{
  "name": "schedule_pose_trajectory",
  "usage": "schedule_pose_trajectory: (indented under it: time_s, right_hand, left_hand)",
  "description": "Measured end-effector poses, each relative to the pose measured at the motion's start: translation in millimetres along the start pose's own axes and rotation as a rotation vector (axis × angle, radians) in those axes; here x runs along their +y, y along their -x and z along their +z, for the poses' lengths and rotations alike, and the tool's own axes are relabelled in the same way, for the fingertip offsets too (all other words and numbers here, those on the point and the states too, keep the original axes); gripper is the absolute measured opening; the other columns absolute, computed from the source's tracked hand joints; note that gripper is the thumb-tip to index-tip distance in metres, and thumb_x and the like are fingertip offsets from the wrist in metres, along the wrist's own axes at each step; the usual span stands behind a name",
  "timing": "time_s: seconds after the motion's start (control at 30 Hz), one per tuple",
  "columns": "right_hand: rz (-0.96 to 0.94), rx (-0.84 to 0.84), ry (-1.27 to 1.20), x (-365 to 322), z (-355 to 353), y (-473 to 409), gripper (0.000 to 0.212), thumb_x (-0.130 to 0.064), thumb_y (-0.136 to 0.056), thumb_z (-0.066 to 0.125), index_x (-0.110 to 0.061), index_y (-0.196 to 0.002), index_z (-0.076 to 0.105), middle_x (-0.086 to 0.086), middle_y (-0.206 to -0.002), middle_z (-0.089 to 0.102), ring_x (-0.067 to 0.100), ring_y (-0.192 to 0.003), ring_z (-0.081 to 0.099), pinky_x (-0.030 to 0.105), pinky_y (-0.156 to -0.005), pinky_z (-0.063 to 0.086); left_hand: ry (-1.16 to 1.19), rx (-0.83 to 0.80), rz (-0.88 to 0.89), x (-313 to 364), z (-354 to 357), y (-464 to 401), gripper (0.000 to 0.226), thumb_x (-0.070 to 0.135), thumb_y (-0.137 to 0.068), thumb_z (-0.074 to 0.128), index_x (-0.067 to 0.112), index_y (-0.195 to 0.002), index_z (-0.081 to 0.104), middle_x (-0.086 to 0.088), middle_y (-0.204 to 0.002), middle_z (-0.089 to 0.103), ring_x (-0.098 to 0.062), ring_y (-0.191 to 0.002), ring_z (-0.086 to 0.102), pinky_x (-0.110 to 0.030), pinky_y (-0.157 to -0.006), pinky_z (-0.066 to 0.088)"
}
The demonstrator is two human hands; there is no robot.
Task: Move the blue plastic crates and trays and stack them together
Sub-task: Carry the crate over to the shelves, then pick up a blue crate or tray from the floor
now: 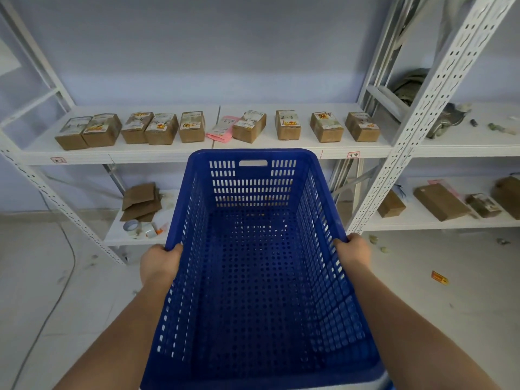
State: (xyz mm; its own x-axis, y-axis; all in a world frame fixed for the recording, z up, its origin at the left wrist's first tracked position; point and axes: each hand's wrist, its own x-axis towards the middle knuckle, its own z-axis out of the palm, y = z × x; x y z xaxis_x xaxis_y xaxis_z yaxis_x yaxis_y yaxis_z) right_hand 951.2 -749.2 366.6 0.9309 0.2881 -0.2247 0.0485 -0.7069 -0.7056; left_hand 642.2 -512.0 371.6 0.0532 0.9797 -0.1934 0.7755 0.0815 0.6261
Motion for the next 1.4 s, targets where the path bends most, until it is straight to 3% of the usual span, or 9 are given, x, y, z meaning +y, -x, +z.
schedule_pose_trajectory:
  time_s: [0.13,0.27,0.47,0.6,0.77,0.93,1.07,1.23,1.4]
  right_hand:
    - [-0.013,-0.072,0.075,0.4,-4.8,11.6,0.022,-0.011,-0.084,0.051,-0.002,-0.104,0.053,0.014,-0.091,0.057,0.030,-0.081,0.054,0.032,-0.069,0.041]
    - [0.034,-0.181,0.166,-6.6,-21.1,30.9,0.037,-0.014,-0.086,0.051,0.003,-0.119,0.051,0.023,-0.111,0.059,0.037,-0.099,0.058,0.032,-0.073,0.042]
    - [-0.114,-0.182,0.628,-45.3,-53.7,66.2,0.044,-0.021,-0.086,0.047,-0.005,-0.127,0.053,0.021,-0.135,0.039,0.037,-0.125,0.038,0.045,-0.103,0.037]
    - [-0.238,-0.223,0.601,-64.9,-65.4,89.2,0.029,-0.016,-0.085,0.045,0.001,-0.102,0.062,0.018,-0.102,0.060,0.031,-0.097,0.059,0.038,-0.084,0.050]
    - [-0.289,-0.338,0.654,-54.0,-77.4,115.4,0.033,-0.019,-0.087,0.046,0.001,-0.108,0.062,0.021,-0.112,0.061,0.033,-0.100,0.059,0.036,-0.083,0.045]
    - [-0.260,-0.374,0.656,-26.0,-117.3,132.1,0.029,-0.013,-0.085,0.048,0.001,-0.105,0.064,0.013,-0.089,0.060,0.026,-0.079,0.057,0.033,-0.075,0.046]
    - [-0.211,-0.311,0.604,8.7,-165.4,133.7,0.031,-0.012,-0.086,0.049,0.000,-0.112,0.061,0.017,-0.102,0.065,0.024,-0.079,0.058,0.038,-0.079,0.053]
    - [-0.153,-0.300,0.585,74.8,-237.6,140.0,0.027,-0.011,-0.086,0.047,0.001,-0.105,0.063,0.011,-0.087,0.059,0.024,-0.073,0.057,0.032,-0.068,0.046]
    - [-0.007,-0.269,0.552,166.2,-302.6,139.6,0.028,-0.013,-0.088,0.046,0.002,-0.105,0.062,0.019,-0.104,0.068,0.027,-0.078,0.062,0.035,-0.078,0.052]
  left_hand:
    - [-0.249,0.005,0.125,2.2,2.5,18.3,0.030,0.022,-0.085,0.058,-0.001,-0.103,0.052,-0.019,-0.099,0.063,-0.038,-0.091,0.061,-0.034,-0.066,0.041]
    - [-0.506,-0.138,0.234,8.8,-17.4,30.6,0.045,0.024,-0.087,0.057,-0.001,-0.121,0.042,-0.020,-0.121,0.054,-0.034,-0.110,0.056,-0.042,-0.085,0.050]
    - [-0.914,-0.017,0.762,35.5,-47.9,47.3,0.034,0.023,-0.089,0.050,0.011,-0.121,0.047,-0.007,-0.121,0.053,-0.024,-0.110,0.053,-0.036,-0.084,0.044]
    - [-0.807,-0.152,0.839,67.5,-44.3,60.9,0.029,0.026,-0.092,0.046,0.009,-0.115,0.049,-0.009,-0.116,0.058,-0.026,-0.103,0.057,-0.037,-0.081,0.048]
    - [-0.818,-0.231,0.963,78.3,-29.4,89.6,0.026,0.028,-0.094,0.043,0.009,-0.109,0.052,-0.008,-0.110,0.061,-0.025,-0.098,0.061,-0.037,-0.077,0.049]
    - [-0.888,-0.253,1.084,100.1,-22.8,135.9,0.023,0.027,-0.095,0.042,0.010,-0.101,0.055,-0.008,-0.105,0.065,-0.025,-0.093,0.063,-0.032,-0.068,0.046]
    - [-0.886,-0.256,1.114,131.6,-7.3,182.0,0.021,0.028,-0.094,0.041,0.012,-0.097,0.054,-0.005,-0.099,0.062,-0.023,-0.089,0.061,-0.032,-0.070,0.045]
    - [-0.871,-0.267,1.204,166.7,34.4,274.6,0.026,0.027,-0.094,0.040,0.012,-0.107,0.056,-0.007,-0.107,0.064,-0.026,-0.095,0.062,-0.037,-0.076,0.049]
    - [-0.840,-0.287,1.368,190.6,89.1,391.3,0.027,0.025,-0.093,0.040,0.011,-0.108,0.058,-0.011,-0.108,0.065,-0.028,-0.094,0.063,-0.034,-0.068,0.043]
